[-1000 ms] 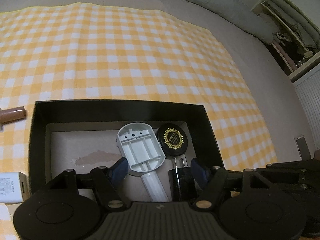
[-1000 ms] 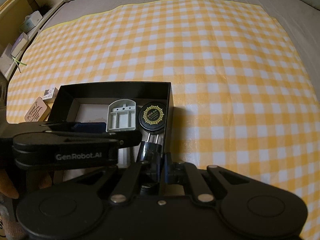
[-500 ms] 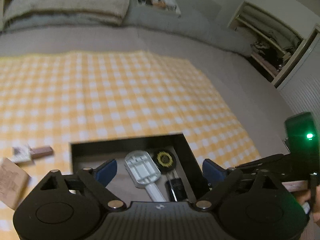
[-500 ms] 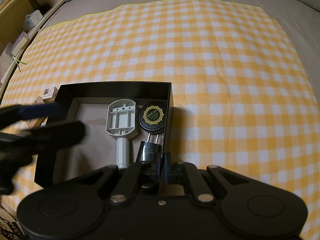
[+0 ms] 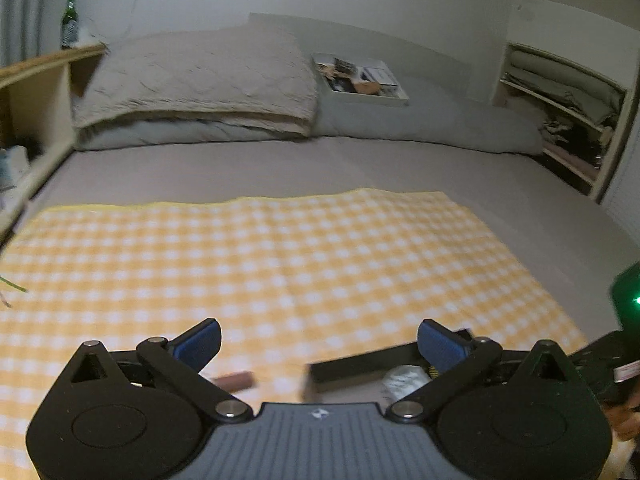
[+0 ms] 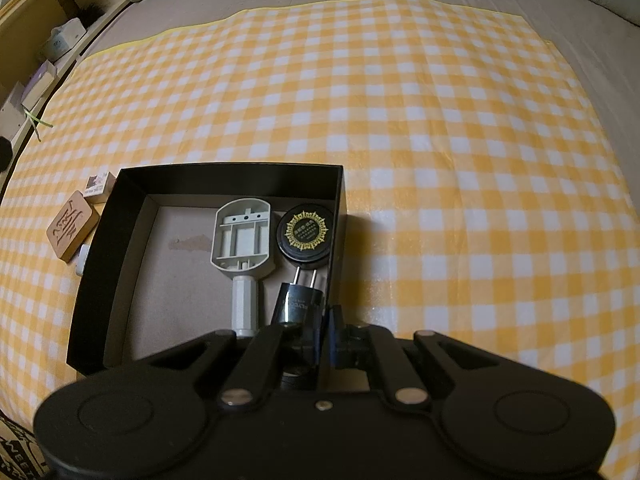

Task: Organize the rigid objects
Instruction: 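Return the left tool and grasp the carved wooden block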

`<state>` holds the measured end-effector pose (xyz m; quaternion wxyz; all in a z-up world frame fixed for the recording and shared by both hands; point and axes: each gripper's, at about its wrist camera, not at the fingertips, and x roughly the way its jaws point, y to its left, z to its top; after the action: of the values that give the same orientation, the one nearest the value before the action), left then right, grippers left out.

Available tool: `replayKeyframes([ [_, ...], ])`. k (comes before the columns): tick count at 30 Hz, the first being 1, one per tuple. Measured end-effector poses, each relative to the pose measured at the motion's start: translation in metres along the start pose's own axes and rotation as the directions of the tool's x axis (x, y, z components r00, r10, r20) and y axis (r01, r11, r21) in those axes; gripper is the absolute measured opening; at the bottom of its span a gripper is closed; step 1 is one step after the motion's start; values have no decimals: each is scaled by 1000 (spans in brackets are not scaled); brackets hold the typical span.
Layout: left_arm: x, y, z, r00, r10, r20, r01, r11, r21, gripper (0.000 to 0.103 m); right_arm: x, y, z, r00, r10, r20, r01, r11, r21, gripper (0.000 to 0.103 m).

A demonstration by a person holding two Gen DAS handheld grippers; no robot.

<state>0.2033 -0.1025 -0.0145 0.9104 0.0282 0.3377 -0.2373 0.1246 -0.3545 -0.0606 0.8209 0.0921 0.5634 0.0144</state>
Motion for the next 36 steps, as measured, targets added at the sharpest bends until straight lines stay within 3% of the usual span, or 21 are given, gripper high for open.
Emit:
replayKeyframes([
  [7, 1, 45, -2, 993, 118, -2, -118, 993, 30, 103, 0, 1, 0, 1000, -1, 0, 1, 1000, 2, 5],
  [12, 11, 68, -13, 985, 166, -41, -160, 979, 125, 103, 1, 1, -1, 1000, -3, 1, 3, 1000, -2, 5],
  [17, 31, 84, -30, 973, 183, -140, -145, 959, 244, 103, 2, 3, -1, 1000, -2, 1, 2, 1000, -1, 5],
  [22, 52, 95, -45, 950, 204, -235, -123, 940, 319, 102, 2, 4, -1, 1000, -3, 1, 3, 1000, -2, 5],
  [28, 73, 103, -56, 922, 204, -330, -87, 938, 337, 87, 3, 5, -1, 1000, -4, 1, 4, 1000, -2, 5],
  [32, 86, 108, -63, 905, 182, -385, -69, 955, 289, 86, 3, 6, -1, 1000, -4, 1, 4, 1000, -2, 5],
  [36, 96, 98, -63, 893, 200, -404, -71, 948, 311, 82, 3, 6, -1, 1000, -6, 2, 6, 1000, -2, 5],
])
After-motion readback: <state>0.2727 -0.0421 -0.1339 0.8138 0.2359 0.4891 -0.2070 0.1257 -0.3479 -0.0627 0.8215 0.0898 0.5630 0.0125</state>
